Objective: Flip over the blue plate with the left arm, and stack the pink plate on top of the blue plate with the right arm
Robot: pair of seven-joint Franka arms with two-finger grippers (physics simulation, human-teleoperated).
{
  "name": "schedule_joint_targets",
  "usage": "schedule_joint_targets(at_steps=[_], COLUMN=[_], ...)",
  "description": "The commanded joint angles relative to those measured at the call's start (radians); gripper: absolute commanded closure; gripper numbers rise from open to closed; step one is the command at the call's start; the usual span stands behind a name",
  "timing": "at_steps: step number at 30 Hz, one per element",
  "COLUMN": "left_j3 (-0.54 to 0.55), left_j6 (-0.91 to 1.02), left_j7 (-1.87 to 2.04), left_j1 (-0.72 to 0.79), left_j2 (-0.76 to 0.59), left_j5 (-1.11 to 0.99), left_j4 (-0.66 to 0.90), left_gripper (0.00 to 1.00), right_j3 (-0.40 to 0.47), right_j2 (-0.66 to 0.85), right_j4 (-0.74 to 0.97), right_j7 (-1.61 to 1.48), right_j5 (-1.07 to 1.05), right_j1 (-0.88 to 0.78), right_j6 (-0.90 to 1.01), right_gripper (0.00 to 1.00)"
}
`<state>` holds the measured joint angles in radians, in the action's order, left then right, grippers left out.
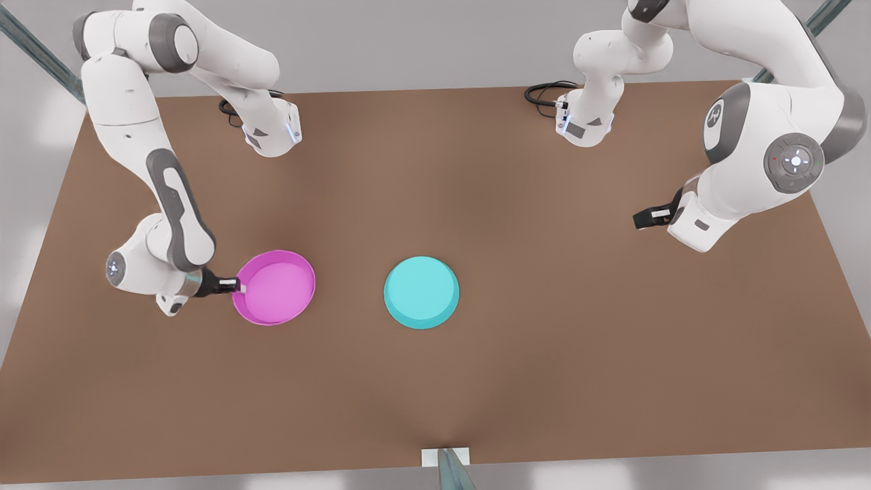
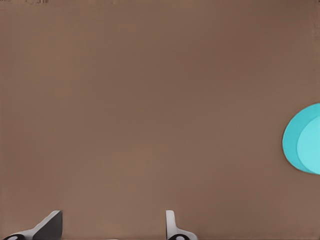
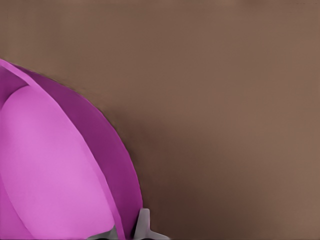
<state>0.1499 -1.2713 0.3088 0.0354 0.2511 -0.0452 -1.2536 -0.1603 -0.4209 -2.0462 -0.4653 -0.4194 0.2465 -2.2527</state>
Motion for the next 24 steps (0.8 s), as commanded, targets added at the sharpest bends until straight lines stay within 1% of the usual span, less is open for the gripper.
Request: schedule_joint_targets(at_steps=[1,4,8,12,15,17,21,24], left_j3=[0.000,0.000,0.000,0.002,0.004,0.002,0.002,-0.016], left_j6=[0.003,0.003,0.003,0.018,0.030,0.030,0.030,0.124], left_j7=[-0.111,-0.111,-0.111,-0.114,-0.111,-0.109,-0.120,-0.132], left_j1=[0.000,0.000,0.000,0.000,0.000,0.000,0.000,-0.003], left_j2=[-0.001,-0.001,-0.001,-0.001,-0.001,-0.001,-0.001,-0.044], left_j5=[-0.002,-0.002,-0.004,-0.001,0.002,0.001,0.001,-0.008], left_j4=[0.017,0.019,0.019,0.019,0.019,0.019,0.019,0.056], left_gripper=[0.00,0.00,0.00,0.00,0.00,0.00,0.00,0.00], right_j3=[-0.048,-0.047,-0.047,-0.045,-0.042,-0.038,-0.031,-0.031], right_j2=[-0.004,-0.030,-0.091,-0.098,-0.117,-0.134,-0.156,-0.165], right_j4=[0.024,0.089,0.188,0.192,0.196,0.207,0.239,0.254], right_j7=[-0.027,-0.019,0.115,0.310,0.445,0.465,0.470,0.478], right_j5=[-0.087,-0.217,-0.236,-0.234,-0.234,-0.233,-0.229,-0.228], right_j1=[-0.036,-0.191,-0.332,-0.438,-0.492,-0.524,-0.527,-0.532], right_j6=[-0.002,-0.008,-0.013,-0.042,-0.042,-0.045,-0.042,-0.039], right_gripper=[0.79,0.79,0.79,0.79,0.79,0.79,0.79,0.79])
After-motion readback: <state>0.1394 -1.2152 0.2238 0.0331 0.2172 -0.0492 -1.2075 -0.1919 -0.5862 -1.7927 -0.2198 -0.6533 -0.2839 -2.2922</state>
